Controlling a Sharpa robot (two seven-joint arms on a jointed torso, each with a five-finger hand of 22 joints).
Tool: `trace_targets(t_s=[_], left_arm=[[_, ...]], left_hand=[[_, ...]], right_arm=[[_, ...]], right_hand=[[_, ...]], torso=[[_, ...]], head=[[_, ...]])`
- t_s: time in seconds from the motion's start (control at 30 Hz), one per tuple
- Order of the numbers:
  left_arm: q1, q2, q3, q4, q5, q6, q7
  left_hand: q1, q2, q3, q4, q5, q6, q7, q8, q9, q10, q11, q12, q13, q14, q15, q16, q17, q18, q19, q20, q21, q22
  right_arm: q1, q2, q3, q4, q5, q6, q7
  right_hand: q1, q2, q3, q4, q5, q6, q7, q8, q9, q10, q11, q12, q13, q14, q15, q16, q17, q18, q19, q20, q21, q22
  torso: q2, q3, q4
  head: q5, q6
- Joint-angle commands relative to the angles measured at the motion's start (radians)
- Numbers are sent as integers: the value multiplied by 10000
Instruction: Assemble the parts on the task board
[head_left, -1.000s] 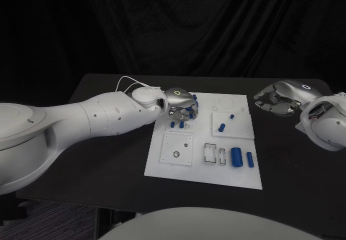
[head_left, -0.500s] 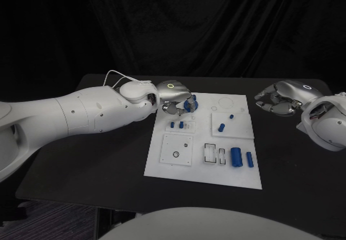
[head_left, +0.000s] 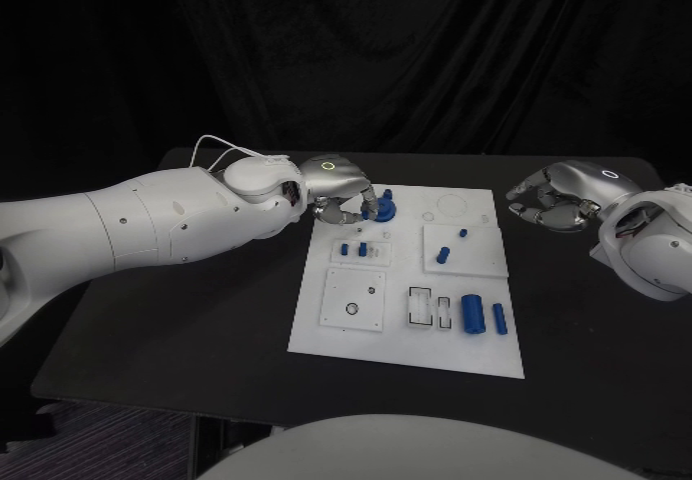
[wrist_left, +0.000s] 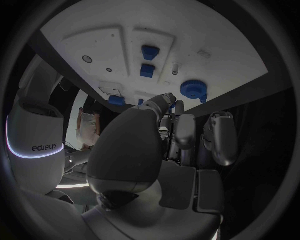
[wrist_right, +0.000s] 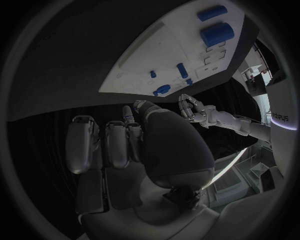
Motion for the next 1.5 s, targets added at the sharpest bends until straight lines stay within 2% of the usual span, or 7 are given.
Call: trace_targets(t_s=[0.03,0.1,0.27,0.43,0.73,0.9,1.5], left_arm=[[-44,71,9,-100,1,395,-112],[-104,113,9,-198,1,411,-127],[-191,164,9,-335,1,448,-155],[-243,185,9,-417,1,505,-174],[-298,208,9,-468,1,577,-211],[-321,222,9,-498,1,645,-240],[-424,287,9,-681,1,814,-319]], left_hand=[[4,33,-5,-69,-43,70,-4,-14,10,208,-94,-27,-15,-81,10,-46,-4,-44,-45,-4,-37,1773],[8,35,-15,-78,-52,80,8,-15,12,263,-86,-19,-12,-79,14,-42,4,-50,-32,-3,-17,1781],[11,30,-21,-86,-52,80,17,-20,11,292,-77,-15,-9,-72,16,-33,17,-55,-19,-4,3,1788],[6,23,-29,-87,-54,75,24,-25,9,299,-68,-17,-9,-81,18,-44,-1,-52,-27,-4,-8,1784],[0,14,-36,-88,-55,61,32,-36,6,294,-57,-29,-13,-87,21,-50,-12,-53,-26,-4,-7,1785],[1,9,-39,-93,-54,33,41,-58,-3,284,-44,-51,-20,-96,28,-60,-29,-48,-40,-4,-26,1780],[46,13,-17,-138,-26,-55,41,-132,-33,243,-20,-127,-42,-134,48,-99,-87,-43,-64,-2,-55,1773]], right_arm=[[-19,14,7,-7,-21,112,-64],[-19,25,7,-19,-21,132,-58],[-20,33,7,-33,-21,163,-56],[-21,38,7,-44,-21,179,-55],[-21,50,7,-50,-21,177,-48],[-21,40,7,-47,-20,178,-53],[-21,31,7,-44,-20,175,-56]], right_hand=[[-50,-1,38,-2,49,39,16,-32,-9,-84,-13,-40,-549,511,29,-64,-17,141,211,67,-51,1925],[-50,-1,38,-2,49,39,16,-32,-9,-84,-13,-40,-549,511,29,-64,-17,141,211,67,-51,1925],[-50,2,43,-3,49,40,16,-32,-9,-86,-13,-42,-553,510,29,-65,-18,141,211,67,-53,1925],[-50,2,43,-3,49,40,16,-32,-9,-86,-13,-42,-553,510,29,-65,-18,141,211,67,-53,1925],[-50,2,43,-3,49,40,16,-32,-9,-86,-13,-42,-553,510,29,-65,-18,141,211,67,-53,1925],[-50,2,43,-3,49,40,16,-32,-9,-86,-13,-42,-553,510,29,-65,-18,141,211,67,-53,1925],[-50,4,54,-13,46,34,17,-37,-12,-89,-13,-45,-558,509,29,-71,-28,143,208,67,-60,1923]], torso=[[23,-29,-1],[30,-46,-2],[15,-41,-37],[21,-65,-49],[0,-34,-66],[-3,-18,-50],[0,-18,-54]], head=[[24,3],[44,3],[83,3],[110,3],[129,3],[101,3],[104,3]])
